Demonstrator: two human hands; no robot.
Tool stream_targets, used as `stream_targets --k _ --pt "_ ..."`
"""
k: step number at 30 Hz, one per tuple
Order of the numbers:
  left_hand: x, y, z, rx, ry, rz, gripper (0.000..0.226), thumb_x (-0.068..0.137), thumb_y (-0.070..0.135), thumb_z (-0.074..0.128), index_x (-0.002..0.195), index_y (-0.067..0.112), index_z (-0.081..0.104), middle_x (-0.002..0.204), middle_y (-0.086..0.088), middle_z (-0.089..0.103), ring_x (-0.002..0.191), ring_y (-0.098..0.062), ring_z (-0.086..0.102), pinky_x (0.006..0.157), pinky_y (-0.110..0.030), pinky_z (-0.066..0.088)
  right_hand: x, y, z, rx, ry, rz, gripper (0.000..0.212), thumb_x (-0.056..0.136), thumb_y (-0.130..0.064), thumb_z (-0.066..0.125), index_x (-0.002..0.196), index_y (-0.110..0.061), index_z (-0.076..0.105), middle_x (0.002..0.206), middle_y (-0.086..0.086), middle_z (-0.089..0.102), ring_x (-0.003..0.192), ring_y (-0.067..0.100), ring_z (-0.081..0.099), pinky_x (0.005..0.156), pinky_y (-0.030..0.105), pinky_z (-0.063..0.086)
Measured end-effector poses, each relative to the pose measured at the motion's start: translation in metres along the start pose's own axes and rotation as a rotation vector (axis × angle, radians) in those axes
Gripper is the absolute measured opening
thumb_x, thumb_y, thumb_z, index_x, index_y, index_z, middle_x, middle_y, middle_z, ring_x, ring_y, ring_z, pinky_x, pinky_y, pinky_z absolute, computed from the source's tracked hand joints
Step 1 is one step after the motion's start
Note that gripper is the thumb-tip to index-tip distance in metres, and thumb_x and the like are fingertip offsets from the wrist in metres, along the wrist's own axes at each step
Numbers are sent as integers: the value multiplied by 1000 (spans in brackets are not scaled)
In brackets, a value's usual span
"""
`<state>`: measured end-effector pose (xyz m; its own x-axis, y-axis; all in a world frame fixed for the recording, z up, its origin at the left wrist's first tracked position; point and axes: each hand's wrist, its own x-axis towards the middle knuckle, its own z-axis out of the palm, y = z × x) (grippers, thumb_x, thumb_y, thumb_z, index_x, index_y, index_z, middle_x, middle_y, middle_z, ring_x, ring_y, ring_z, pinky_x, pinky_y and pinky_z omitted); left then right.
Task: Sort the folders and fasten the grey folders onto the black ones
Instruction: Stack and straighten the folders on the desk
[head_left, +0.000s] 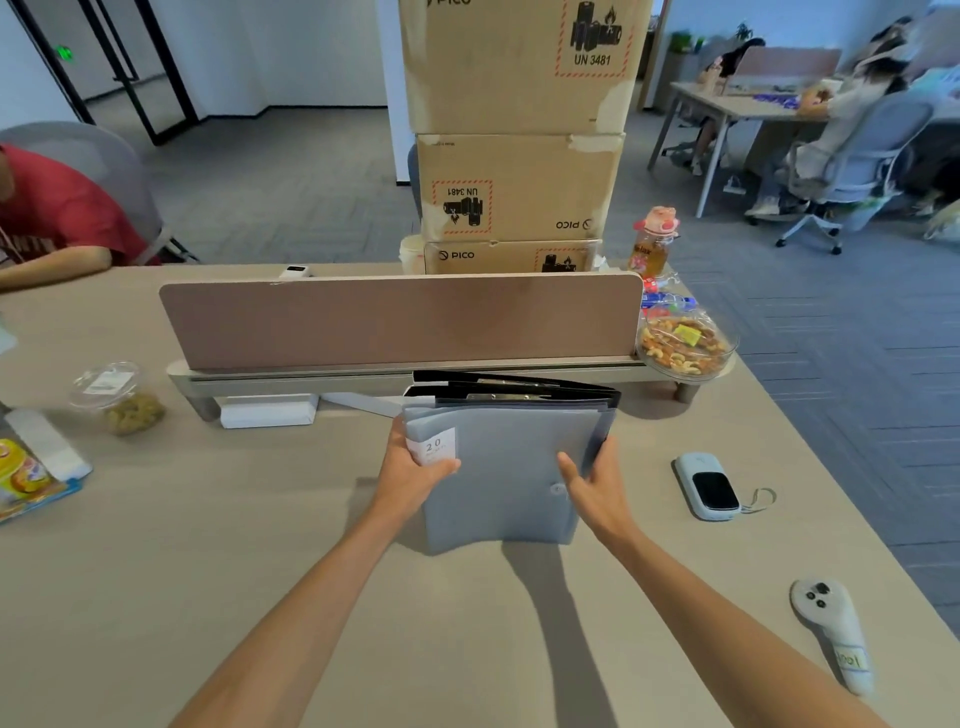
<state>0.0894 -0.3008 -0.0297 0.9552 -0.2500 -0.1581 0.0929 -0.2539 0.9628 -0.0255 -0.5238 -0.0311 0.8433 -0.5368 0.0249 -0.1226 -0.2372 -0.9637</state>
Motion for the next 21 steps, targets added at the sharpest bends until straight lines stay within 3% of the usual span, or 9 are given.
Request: stream_targets --k 4,7,10,15,17,21 --pt "-6 1 5 -20 -14 39 68 69 -4 81 125 11 46 101 -2 68 84 -11 67 58 -9 50 -1 8 -3 -18 -14 -19 45 90 -25 62 123 -23 31 124 3 49 113 17 53 92 33 49" --pt "-3 -2 7 -7 -63 27 73 61 0 84 116 26 43 104 0 62 91 -13 63 60 -8 49 -1 15 -2 -52 -23 16 55 85 -31 68 126 -22 32 123 3 48 112 15 53 90 33 51" --pt "4 -8 9 22 -102 5 76 52 7 78 109 36 38 111 0 57 103 -16 59 68 -12 51 4 22 4 -98 -15 80 54 81 -21 72 119 -18 32 120 5 48 109 20 53 91 39 51" --pt "14 -27 12 124 -79 0 91 50 17 80 127 20 31 127 -3 43 117 -15 46 95 -25 39 7 37 17 -218 24 133 60 77 -18 75 116 -13 31 117 5 44 106 19 49 89 33 46" --pt "19 -32 14 160 -52 12 86 52 20 82 124 25 34 126 -2 46 115 -16 49 94 -29 41 8 40 22 -231 71 128 57 77 -20 75 113 -16 31 115 5 45 105 19 49 88 32 45" --pt "23 -26 19 224 18 30 77 59 19 84 124 16 42 120 -8 53 107 -22 57 87 -39 52 8 36 27 -274 129 117 49 79 -19 71 107 -16 32 107 3 43 98 19 49 79 28 41"
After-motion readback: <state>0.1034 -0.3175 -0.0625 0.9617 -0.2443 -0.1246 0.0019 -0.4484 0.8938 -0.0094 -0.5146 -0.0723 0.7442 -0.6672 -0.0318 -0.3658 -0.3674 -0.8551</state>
